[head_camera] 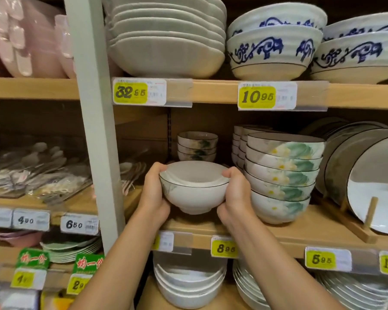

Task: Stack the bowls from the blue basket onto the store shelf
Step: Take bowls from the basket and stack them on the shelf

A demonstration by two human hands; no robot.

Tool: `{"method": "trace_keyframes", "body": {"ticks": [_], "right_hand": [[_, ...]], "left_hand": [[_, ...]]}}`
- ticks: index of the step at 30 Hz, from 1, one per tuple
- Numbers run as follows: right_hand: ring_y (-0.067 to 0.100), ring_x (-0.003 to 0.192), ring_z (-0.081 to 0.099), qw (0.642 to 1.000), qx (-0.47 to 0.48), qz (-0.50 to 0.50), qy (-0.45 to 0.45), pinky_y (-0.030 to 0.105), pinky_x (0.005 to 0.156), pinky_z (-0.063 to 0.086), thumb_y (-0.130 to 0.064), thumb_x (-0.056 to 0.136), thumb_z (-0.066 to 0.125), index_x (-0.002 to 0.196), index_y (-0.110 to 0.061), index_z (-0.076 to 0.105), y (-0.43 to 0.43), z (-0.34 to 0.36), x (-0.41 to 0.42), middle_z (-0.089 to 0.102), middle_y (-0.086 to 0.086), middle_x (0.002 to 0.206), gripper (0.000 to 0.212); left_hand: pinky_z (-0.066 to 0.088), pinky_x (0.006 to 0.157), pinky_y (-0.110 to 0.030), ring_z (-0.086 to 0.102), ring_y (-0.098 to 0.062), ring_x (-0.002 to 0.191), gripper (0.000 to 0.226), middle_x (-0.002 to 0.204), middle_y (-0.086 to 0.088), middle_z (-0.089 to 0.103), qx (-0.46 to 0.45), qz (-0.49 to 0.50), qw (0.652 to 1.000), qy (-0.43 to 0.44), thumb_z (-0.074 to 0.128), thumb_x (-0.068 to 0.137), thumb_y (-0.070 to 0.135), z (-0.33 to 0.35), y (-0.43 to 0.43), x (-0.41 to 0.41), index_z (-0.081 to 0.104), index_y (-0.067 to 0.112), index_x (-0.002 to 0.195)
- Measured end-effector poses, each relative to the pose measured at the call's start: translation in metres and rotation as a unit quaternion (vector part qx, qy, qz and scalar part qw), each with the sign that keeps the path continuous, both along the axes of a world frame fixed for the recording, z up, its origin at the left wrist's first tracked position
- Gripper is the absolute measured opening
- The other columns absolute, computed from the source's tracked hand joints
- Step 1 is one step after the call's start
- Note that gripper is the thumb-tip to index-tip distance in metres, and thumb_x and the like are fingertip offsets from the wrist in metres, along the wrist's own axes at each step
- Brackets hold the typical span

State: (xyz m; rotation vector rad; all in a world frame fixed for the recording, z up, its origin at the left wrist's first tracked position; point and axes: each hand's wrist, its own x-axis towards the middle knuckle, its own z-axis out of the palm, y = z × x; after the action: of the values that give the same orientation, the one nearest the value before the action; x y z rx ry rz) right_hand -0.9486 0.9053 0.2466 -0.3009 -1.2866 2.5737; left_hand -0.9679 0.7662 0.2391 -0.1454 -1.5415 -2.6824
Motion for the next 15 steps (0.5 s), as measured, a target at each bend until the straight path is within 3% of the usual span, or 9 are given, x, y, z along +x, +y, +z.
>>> {"method": "trace_keyframes", "body": {"ticks": [3, 7, 9, 11, 12, 14, 15], "right_hand": [[0.027, 0.068, 0.066, 0.999, -0.018, 0.04, -0.011, 0.035, 0.057, 0.056, -0.012, 0.079, 0.051, 0.08, -0.016, 0.06, 0.002, 0.0, -0.009, 0.07, 0.006, 0.059, 0.01], [0.031, 0.072, 0.062, 0.996, -0.019, 0.087, -0.02, 0.036, 0.065, 0.053, -0.01, 0.078, 0.046, 0.071, -0.015, 0.053, 0.001, 0.004, -0.02, 0.066, 0.011, 0.07, 0.011], [0.026, 0.071, 0.063, 0.998, -0.006, 0.066, -0.013, 0.029, 0.059, 0.051, -0.016, 0.082, 0.048, 0.071, -0.017, 0.054, 0.001, 0.005, -0.02, 0.067, 0.006, 0.065, 0.013], [0.021, 0.079, 0.065, 0.998, 0.055, 0.028, 0.008, 0.029, 0.063, 0.051, -0.03, 0.082, 0.052, 0.086, -0.02, 0.062, -0.003, -0.001, -0.017, 0.071, 0.001, 0.077, 0.015], [0.02, 0.088, 0.065, 0.995, 0.094, 0.026, 0.018, 0.033, 0.07, 0.054, -0.039, 0.077, 0.056, 0.101, -0.022, 0.062, -0.008, -0.006, -0.012, 0.071, 0.001, 0.09, 0.03], [0.019, 0.101, 0.062, 0.988, 0.149, 0.032, 0.036, 0.038, 0.084, 0.054, -0.05, 0.064, 0.062, 0.124, -0.033, 0.046, -0.021, -0.01, -0.003, 0.063, 0.001, 0.112, 0.064], [0.019, 0.105, 0.059, 0.986, 0.163, 0.016, 0.038, 0.038, 0.087, 0.054, -0.048, 0.063, 0.064, 0.129, -0.038, 0.038, -0.027, -0.01, -0.003, 0.058, 0.001, 0.118, 0.072]], "left_hand": [[0.052, 0.086, -0.041, 0.068, -0.029, 0.089, 0.028, 0.095, -0.013, 0.071, 0.034, -0.004, 0.999, -0.02, 0.051, 0.079, 0.027, 0.0, -0.004, -0.006, 0.068, 0.008, 0.09], [0.058, 0.066, -0.038, 0.072, -0.028, 0.078, 0.033, 0.087, -0.012, 0.074, 0.06, 0.037, 0.997, -0.041, 0.053, 0.071, 0.026, -0.002, 0.0, -0.007, 0.066, 0.008, 0.095], [0.057, 0.056, -0.035, 0.073, -0.025, 0.068, 0.029, 0.076, -0.01, 0.074, 0.084, 0.066, 0.993, -0.048, 0.052, 0.073, 0.024, 0.001, 0.003, -0.006, 0.065, 0.009, 0.094], [0.058, 0.057, -0.037, 0.074, -0.025, 0.07, 0.027, 0.079, -0.009, 0.075, 0.103, 0.11, 0.987, -0.058, 0.053, 0.076, 0.025, 0.004, 0.007, -0.006, 0.063, 0.012, 0.097], [0.06, 0.063, -0.04, 0.073, -0.026, 0.077, 0.03, 0.086, -0.01, 0.074, 0.107, 0.134, 0.983, -0.06, 0.054, 0.076, 0.027, 0.004, 0.01, -0.006, 0.062, 0.014, 0.102], [0.059, 0.079, -0.047, 0.07, -0.03, 0.091, 0.034, 0.1, -0.014, 0.071, 0.095, 0.183, 0.977, -0.048, 0.054, 0.076, 0.031, 0.003, 0.018, -0.004, 0.06, 0.017, 0.106], [0.058, 0.082, -0.048, 0.069, -0.03, 0.095, 0.035, 0.103, -0.015, 0.069, 0.076, 0.205, 0.975, -0.033, 0.053, 0.075, 0.033, 0.0, 0.023, -0.001, 0.06, 0.019, 0.106]]}}
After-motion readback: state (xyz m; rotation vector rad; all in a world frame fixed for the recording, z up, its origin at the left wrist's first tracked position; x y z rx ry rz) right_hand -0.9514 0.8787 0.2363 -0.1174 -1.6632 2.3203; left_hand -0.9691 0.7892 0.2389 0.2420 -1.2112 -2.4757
